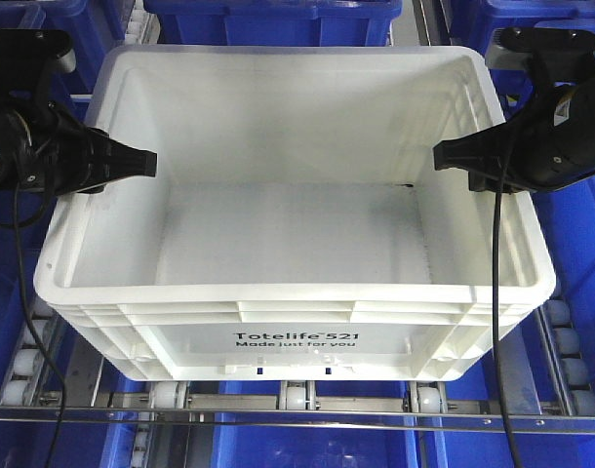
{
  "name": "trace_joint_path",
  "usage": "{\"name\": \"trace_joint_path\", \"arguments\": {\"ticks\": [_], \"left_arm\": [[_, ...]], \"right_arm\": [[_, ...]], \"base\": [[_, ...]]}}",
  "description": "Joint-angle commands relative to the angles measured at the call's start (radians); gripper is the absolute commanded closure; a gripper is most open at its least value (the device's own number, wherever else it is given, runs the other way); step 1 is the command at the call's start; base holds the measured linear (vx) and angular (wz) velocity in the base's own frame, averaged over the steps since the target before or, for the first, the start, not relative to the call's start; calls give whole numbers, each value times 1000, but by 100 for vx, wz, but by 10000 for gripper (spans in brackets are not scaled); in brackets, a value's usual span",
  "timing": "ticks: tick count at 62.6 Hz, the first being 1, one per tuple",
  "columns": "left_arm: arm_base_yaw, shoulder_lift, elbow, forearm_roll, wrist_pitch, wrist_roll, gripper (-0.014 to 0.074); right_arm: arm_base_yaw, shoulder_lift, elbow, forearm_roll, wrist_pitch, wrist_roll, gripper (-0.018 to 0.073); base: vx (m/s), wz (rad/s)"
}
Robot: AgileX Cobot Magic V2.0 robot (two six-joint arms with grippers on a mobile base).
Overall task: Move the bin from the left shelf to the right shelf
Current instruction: 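Lower the white crate onto the rollers with both grippers, then open both grippers and lift them off the crate rims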
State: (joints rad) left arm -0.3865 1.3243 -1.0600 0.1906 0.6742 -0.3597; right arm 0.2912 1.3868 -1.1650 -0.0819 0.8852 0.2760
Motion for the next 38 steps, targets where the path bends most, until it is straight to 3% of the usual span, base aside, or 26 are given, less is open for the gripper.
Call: {"name": "trace_joint_path", "arguments": {"ticks": [1,12,19,29,38], "left_arm": [[1,-30,-34,50,-100,40,448],[1,-32,-37,45,-96,40,270],[1,-36,-39,36,-84,40,166],[1,-80,-39,11,-23,53,88],[1,-168,-15,-53,64,143,93]], "right_arm": [[-14,-24,-39,-45,-101,-3,335],[-14,-24,-39,-49,-102,-5,95],[-14,-29,-39,-53,-112,-13,3],[-13,-88,-30,-47,-131,-45,-27],[-13,-233,117,-41,-246,-81,-25]], "base": [[0,0],[0,0],[0,0],[0,0],[0,0]]}}
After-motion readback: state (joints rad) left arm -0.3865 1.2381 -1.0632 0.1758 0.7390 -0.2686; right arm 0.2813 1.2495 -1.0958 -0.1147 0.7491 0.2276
